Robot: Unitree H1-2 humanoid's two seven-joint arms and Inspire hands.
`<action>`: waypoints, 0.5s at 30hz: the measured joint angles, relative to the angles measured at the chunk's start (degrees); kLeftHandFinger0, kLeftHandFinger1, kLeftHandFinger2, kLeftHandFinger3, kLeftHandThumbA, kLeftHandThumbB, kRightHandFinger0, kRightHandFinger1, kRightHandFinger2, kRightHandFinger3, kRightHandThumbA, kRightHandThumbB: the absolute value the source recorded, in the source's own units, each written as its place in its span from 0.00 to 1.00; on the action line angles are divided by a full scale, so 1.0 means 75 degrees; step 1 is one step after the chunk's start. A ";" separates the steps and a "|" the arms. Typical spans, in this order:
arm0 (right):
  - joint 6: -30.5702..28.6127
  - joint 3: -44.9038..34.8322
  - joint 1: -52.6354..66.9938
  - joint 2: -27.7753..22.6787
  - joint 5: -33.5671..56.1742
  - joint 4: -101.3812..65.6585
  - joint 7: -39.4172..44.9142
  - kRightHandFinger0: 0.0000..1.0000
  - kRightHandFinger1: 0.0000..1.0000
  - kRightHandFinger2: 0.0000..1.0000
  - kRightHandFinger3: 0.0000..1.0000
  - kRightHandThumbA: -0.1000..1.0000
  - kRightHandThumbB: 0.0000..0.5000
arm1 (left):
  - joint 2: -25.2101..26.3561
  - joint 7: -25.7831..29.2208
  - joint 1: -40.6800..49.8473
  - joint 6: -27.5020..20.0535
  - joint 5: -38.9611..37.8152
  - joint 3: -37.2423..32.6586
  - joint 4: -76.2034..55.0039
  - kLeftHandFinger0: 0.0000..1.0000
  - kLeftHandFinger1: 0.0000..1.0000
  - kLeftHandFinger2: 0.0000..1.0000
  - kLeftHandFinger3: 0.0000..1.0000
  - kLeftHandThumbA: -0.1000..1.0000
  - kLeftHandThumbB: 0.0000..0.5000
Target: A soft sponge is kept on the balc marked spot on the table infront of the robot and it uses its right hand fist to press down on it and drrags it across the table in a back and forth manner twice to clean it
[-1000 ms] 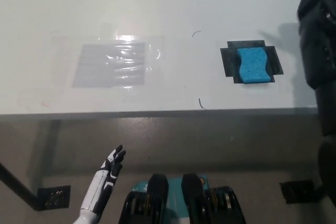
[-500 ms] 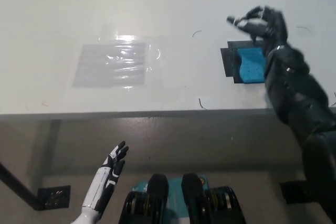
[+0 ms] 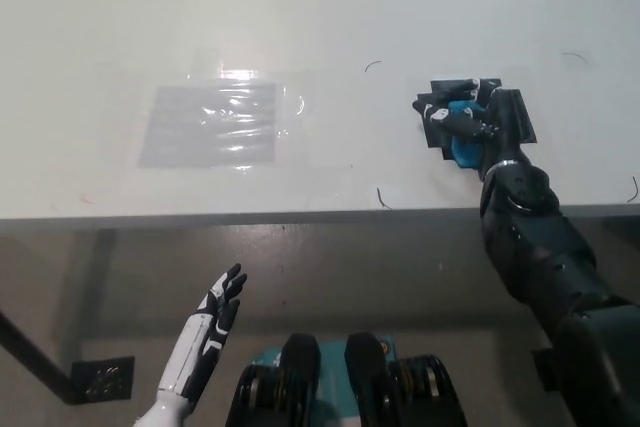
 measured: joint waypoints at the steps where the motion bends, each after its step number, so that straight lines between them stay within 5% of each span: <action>1: -0.0013 -0.0001 0.0016 -0.0004 -0.0009 -0.0006 -0.0001 0.00 0.01 0.31 0.35 1.00 0.27 | 0.0012 0.0000 -0.0001 0.0000 0.0000 0.0002 -0.0002 1.00 1.00 1.00 1.00 1.00 0.11; 9: -0.0108 -0.0356 0.0095 -0.0034 0.0074 -0.0052 0.0182 0.00 0.00 0.27 0.33 1.00 0.23 | 0.0027 0.0000 -0.0006 -0.0055 0.0001 0.0001 0.0003 1.00 1.00 1.00 1.00 1.00 0.11; 12: -0.0124 -0.0593 0.0092 0.0000 0.0195 -0.0075 0.0448 0.00 0.00 0.01 0.08 1.00 0.25 | 0.0027 0.0002 0.0002 -0.0066 0.0011 0.0001 0.0007 1.00 1.00 1.00 1.00 1.00 0.13; 15: -0.0135 -0.0668 0.0066 0.0092 0.0244 -0.0114 0.0748 0.05 0.00 0.00 0.00 1.00 0.26 | 0.0026 0.0001 0.0021 -0.0073 0.0002 0.0003 0.0015 1.00 1.00 1.00 1.00 1.00 0.12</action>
